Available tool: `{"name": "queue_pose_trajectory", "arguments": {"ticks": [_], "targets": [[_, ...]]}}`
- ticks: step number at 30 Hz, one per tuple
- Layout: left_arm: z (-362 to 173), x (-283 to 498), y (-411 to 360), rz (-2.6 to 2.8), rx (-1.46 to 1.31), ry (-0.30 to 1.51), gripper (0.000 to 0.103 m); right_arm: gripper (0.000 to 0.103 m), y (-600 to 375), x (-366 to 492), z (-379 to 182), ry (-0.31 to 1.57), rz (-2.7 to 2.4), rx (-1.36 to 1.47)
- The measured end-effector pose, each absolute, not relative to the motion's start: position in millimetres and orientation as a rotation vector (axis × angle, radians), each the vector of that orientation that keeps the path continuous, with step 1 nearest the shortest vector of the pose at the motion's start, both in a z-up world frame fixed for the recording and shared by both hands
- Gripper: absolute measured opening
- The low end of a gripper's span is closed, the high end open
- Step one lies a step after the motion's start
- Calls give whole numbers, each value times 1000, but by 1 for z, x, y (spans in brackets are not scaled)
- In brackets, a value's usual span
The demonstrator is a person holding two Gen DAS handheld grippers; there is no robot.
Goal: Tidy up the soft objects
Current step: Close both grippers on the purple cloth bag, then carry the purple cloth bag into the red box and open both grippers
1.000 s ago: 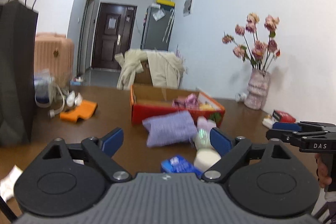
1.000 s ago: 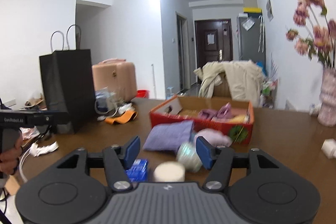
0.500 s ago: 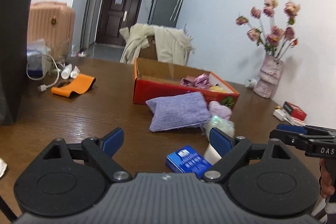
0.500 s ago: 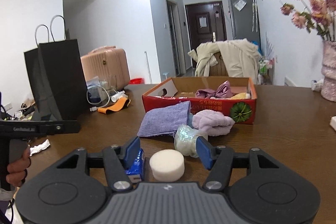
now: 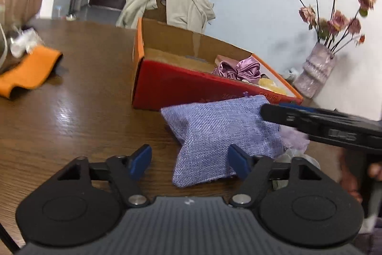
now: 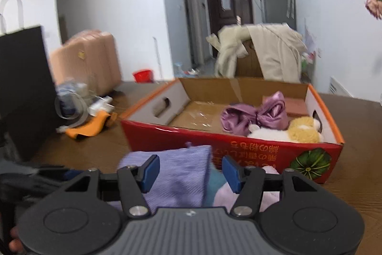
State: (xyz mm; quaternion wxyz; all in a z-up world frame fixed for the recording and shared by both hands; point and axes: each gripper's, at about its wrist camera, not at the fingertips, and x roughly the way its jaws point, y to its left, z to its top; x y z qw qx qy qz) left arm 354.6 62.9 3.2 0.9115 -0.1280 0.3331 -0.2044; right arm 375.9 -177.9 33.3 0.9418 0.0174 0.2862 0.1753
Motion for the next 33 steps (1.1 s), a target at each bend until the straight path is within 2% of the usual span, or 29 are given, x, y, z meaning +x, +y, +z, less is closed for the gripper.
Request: {"name": "queue_pose_trajectory", "arguments": {"ticks": [1, 2, 4, 5, 7, 14, 19, 26, 33], "targets": [[-1, 356, 64, -427, -274, 696, 51, 52, -177, 379, 30, 584, 358, 46], [-3, 356, 64, -438, -275, 705, 46, 40, -177, 381, 26, 589, 371, 59], [-5, 356, 65, -458, -286, 707, 30, 27, -174, 382, 18, 607, 395, 54], [-5, 356, 65, -464, -296, 706, 27, 19, -172, 381, 15, 610, 400, 38], [-4, 355, 64, -460, -292, 702, 16, 15, -171, 379, 14, 587, 396, 32], [1, 351, 64, -465, -293, 687, 9, 8, -173, 377, 13, 564, 397, 49], [24, 337, 69, -475, -295, 609, 6, 6, -168, 360, 34, 501, 418, 26], [69, 268, 68, -463, -293, 542, 6, 6, -162, 296, 75, 427, 455, 24], [84, 206, 55, -488, -269, 512, 6, 6, -167, 237, 84, 436, 466, 57]]}}
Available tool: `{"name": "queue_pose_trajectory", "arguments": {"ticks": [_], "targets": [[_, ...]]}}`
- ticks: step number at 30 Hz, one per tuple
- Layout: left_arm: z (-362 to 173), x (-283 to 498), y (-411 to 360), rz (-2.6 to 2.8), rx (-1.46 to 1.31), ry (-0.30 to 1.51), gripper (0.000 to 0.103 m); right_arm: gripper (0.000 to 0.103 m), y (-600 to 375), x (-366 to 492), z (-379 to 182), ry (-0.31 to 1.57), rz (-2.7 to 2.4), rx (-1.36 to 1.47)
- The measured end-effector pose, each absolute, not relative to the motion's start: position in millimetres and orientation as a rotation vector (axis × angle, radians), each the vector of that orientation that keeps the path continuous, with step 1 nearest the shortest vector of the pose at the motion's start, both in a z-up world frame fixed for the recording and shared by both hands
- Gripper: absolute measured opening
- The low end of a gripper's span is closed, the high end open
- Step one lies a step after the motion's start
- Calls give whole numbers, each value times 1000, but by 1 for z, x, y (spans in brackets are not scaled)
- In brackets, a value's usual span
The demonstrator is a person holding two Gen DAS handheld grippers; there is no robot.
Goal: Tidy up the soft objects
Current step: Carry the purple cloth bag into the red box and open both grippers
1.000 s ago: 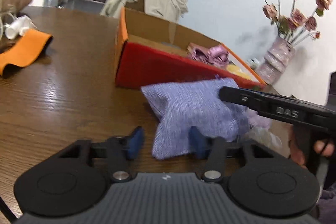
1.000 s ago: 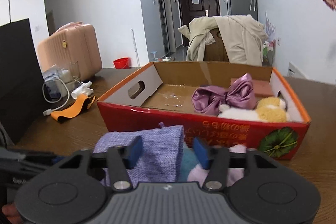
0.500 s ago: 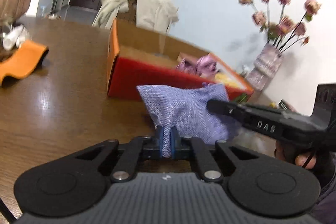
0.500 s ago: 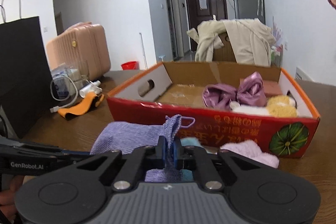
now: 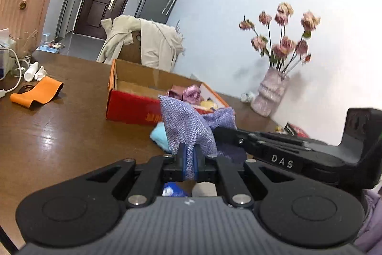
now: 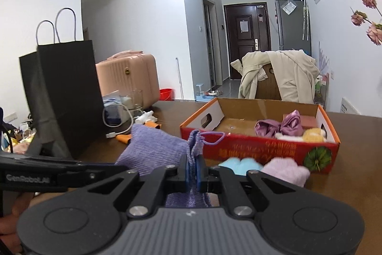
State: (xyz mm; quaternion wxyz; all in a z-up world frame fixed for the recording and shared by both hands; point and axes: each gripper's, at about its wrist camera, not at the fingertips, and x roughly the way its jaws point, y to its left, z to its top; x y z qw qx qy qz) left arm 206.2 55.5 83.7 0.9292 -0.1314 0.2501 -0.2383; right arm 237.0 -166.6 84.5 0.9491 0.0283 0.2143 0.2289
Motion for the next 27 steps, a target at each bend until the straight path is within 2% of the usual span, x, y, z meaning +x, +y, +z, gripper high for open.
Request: {"name": "queue_pose_trajectory", "arguments": {"ticks": [6, 11, 14, 19, 23, 27], "targets": [[95, 195, 53, -506, -255, 475, 6, 6, -170, 226, 93, 419, 457, 57], [116, 235, 49, -517, -216, 462, 6, 6, -174, 266, 110, 426, 463, 33], [134, 291, 44, -530, -198, 492, 6, 6, -175, 324, 128, 447, 477, 19], [148, 413, 36, -482, -210, 581, 6, 6, -172, 469, 138, 607, 494, 67], [129, 510, 32, -424, -185, 666, 6, 6, -154, 572, 115, 732, 437, 30], [88, 582, 28, -370, -167, 784, 7, 6, -138, 644, 73, 854, 373, 29]]}}
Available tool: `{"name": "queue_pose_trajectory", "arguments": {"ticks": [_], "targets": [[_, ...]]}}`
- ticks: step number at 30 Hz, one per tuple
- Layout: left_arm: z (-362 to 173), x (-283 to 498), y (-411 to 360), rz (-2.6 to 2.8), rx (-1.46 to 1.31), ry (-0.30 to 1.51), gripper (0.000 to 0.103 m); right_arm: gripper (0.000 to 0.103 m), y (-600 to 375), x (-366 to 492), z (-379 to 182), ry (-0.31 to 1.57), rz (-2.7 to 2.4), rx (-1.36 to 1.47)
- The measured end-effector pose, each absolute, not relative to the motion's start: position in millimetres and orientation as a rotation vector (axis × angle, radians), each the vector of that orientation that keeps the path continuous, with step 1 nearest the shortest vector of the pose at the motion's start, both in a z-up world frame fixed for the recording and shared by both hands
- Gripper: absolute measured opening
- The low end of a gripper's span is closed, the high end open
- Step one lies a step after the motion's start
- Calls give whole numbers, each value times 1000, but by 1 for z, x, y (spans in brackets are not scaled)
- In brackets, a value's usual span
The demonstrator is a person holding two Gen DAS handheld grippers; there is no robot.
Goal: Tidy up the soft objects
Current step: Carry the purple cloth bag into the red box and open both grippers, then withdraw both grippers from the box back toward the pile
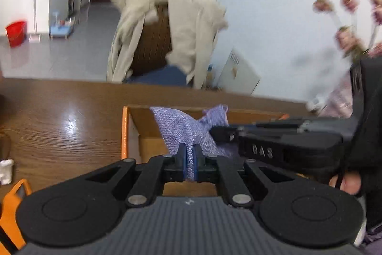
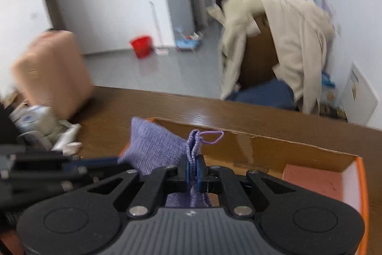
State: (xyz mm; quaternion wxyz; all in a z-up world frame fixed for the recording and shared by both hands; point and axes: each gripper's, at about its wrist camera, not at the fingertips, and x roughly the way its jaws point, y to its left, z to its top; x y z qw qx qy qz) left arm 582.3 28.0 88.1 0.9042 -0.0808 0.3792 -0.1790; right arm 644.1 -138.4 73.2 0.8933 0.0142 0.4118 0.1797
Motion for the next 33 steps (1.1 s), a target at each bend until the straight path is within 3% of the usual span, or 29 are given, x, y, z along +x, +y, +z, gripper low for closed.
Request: {"name": "queue_pose_trajectory", "arguments": {"ticks": [3, 6, 9, 12, 17, 21, 24, 33], "targets": [[68, 605, 30, -322, -110, 803, 8, 7, -136, 671, 47, 909, 346, 79], [64, 609, 36, -330, -105, 776, 10, 16, -134, 678, 35, 924, 294, 83], [70, 599, 39, -346, -83, 754, 34, 29, -142, 671, 41, 898, 275, 99], [87, 580, 43, -321, -53, 713, 38, 36, -150, 652, 68, 867, 299, 92], [135, 533, 52, -309, -43, 645, 46, 46, -166, 597, 137, 732, 319, 13], [173, 483, 57, -311, -31, 591, 61, 48, -187, 539, 188, 650, 322, -19], [199, 438, 62, -325, -33, 552, 67, 57, -202, 492, 217, 595, 320, -26], [222, 305, 71, -299, -22, 428, 76, 67, -229, 350, 224, 498, 387, -58]]}}
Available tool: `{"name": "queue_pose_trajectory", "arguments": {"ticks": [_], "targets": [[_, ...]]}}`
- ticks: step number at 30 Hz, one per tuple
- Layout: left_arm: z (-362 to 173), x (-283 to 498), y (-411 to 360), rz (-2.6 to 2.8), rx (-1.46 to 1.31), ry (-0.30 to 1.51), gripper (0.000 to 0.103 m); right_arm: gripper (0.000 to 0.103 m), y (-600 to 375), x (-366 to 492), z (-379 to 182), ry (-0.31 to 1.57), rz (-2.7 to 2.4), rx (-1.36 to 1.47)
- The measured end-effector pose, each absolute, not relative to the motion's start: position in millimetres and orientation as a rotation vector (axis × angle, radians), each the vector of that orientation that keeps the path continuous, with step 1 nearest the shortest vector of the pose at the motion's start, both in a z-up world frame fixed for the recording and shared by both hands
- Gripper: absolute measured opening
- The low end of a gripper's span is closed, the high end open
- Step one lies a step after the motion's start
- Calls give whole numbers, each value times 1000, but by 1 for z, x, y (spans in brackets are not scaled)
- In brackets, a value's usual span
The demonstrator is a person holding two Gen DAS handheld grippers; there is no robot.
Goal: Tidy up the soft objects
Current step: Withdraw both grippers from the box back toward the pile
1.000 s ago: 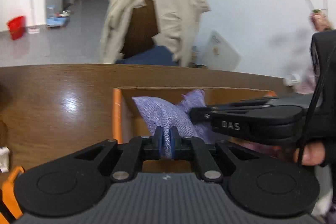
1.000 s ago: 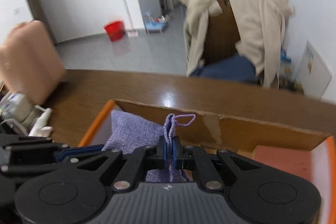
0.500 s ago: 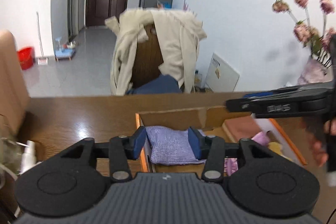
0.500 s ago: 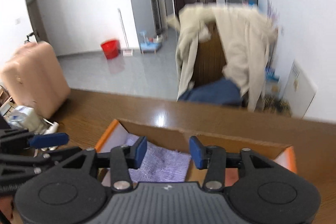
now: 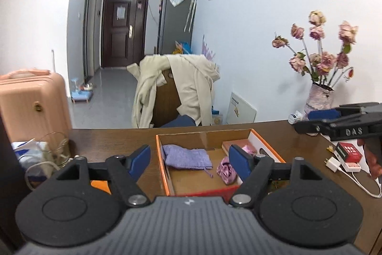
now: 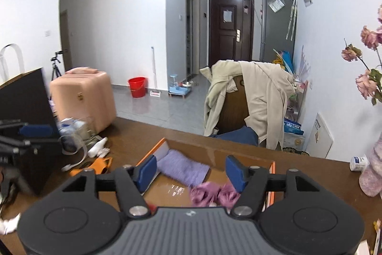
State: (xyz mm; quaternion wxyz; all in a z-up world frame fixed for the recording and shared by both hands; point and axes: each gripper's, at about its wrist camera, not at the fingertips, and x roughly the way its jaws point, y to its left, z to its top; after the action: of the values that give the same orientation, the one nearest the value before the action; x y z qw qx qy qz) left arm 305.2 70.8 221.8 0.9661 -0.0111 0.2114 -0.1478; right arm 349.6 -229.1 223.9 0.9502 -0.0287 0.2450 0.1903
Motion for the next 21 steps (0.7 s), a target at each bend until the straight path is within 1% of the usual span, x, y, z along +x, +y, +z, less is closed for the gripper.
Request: {"name": "queue_pose_trajectory", "arguments": {"ticks": [3, 9, 10, 14, 15, 18, 20, 21], "targets": [[209, 258, 70, -299, -11, 385, 81, 70, -232, 295, 205, 471, 443, -60], [154, 165, 60, -374, 67, 355, 83, 73, -223, 183, 144, 411, 508, -101], [142, 150, 60, -365, 63, 349, 83, 75, -223, 170, 132, 406, 519, -91], [98, 96, 66, -351, -13, 345, 84, 75, -217, 114, 79, 433, 478, -51], [89, 85, 68, -343, -16, 343, 86, 75, -217, 104, 69, 437, 459, -39], [72, 74, 71, -356, 20, 355, 87, 75, -216, 82, 48, 466, 416, 31], [61, 79, 74, -364, 19, 378, 87, 74, -206, 77, 35, 487, 404, 21], [55, 85, 74, -360, 8, 390, 87, 71, -199, 74, 30, 491, 412, -1]]}}
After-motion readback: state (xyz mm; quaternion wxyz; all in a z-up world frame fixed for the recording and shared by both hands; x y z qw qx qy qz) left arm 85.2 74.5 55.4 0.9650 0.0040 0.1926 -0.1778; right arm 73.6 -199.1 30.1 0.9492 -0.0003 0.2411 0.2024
